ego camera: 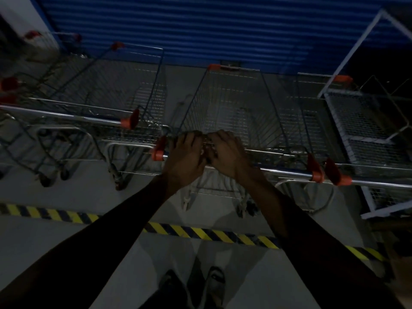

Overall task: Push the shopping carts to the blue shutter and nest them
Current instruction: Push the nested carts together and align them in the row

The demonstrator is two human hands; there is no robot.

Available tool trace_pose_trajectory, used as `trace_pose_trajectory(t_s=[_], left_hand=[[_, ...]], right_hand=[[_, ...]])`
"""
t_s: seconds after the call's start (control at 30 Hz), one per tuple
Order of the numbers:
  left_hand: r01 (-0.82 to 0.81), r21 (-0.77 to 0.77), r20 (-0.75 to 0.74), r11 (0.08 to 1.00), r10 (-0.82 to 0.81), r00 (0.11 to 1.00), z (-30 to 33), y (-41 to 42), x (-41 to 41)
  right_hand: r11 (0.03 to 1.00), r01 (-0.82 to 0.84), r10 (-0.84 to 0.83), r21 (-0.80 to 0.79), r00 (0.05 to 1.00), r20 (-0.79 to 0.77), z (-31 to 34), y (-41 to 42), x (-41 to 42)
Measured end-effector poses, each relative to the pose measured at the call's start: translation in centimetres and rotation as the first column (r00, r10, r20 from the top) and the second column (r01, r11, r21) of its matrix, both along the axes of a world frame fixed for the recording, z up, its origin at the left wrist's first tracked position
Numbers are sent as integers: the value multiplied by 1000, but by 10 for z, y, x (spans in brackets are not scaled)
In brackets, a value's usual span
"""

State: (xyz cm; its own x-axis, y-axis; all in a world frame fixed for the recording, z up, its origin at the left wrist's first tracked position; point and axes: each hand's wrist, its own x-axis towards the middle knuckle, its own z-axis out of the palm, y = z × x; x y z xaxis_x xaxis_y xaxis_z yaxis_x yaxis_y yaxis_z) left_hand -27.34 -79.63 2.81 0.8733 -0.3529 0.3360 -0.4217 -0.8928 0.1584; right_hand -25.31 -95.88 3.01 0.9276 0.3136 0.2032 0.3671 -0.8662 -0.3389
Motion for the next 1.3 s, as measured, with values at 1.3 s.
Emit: trace_pose_trajectory(t_s=[1.3], left_hand=[[58,353,-293,934,51,955,-4,427,151]], right_hand=[[941,-29,-90,-338,939,-332,-8,401,149]])
